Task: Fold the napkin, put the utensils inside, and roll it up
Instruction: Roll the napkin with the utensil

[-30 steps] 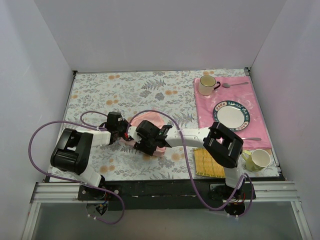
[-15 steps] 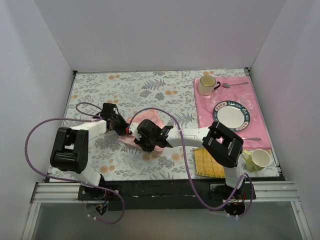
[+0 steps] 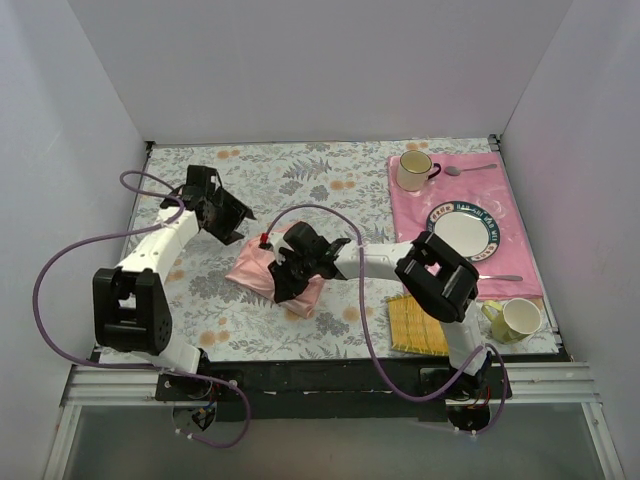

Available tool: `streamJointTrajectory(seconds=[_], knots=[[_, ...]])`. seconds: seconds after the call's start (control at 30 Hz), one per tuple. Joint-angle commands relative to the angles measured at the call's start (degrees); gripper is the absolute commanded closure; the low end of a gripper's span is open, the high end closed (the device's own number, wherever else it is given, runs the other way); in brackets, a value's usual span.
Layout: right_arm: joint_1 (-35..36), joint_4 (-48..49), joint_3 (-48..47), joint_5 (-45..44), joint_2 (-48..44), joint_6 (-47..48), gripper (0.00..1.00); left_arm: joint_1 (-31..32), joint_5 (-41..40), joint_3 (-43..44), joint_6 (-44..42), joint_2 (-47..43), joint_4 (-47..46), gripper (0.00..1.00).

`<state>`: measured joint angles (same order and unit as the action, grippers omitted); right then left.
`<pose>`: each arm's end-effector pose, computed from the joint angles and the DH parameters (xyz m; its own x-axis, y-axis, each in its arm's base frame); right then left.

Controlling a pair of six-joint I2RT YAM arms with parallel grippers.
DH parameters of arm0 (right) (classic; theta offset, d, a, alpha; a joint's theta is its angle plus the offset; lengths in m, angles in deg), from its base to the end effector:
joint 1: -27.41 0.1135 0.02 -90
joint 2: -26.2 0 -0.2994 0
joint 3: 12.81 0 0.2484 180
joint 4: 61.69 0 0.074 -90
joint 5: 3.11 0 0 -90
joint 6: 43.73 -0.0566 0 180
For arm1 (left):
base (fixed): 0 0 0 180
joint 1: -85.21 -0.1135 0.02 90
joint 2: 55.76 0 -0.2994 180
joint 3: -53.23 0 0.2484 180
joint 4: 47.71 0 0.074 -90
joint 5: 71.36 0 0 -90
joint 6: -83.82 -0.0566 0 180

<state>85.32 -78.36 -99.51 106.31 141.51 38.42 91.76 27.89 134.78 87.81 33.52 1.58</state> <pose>0.2261 0.3961 0.1747 -0.5000 -0.5550 -0.6648 -0.8631 0.3822 0.3301 0.3299 -0.0470 0.2705 -0.1410 -0.9749 0.1724 -0.8452 0.0279 -0.5336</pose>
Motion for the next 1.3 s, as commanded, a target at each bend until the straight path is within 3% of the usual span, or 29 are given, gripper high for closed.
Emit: streamJointTrajectory(seconds=[0.0,0.27,0.37,0.83,1.27], knots=[[-2.18,-7.41,1.98,14.84,7.56,-8.31,0.99,-0.13,-3.55,-5.77,4.53,-9.80,15.65,0.44],[-6.66,-5.83,-0.31,25.49,11.08,-12.53,0.99,0.22,-2.58,-14.82,7.76,-27.73,25.77,0.36],[-7.89,-5.04,-0.22,27.68,11.61,-13.76,0.99,1.10,-0.56,-18.60,9.88,-28.72,25.78,0.27],[-9.22,-4.07,-4.17,30.68,14.42,-17.63,0.99,11.73,-2.05,-22.65,19.63,-14.75,14.01,0.34],[-9.31,0.76,-2.07,32.17,13.28,-22.02,0.99,13.67,-8.55,-23.62,19.82,-6.05,5.30,0.52]])
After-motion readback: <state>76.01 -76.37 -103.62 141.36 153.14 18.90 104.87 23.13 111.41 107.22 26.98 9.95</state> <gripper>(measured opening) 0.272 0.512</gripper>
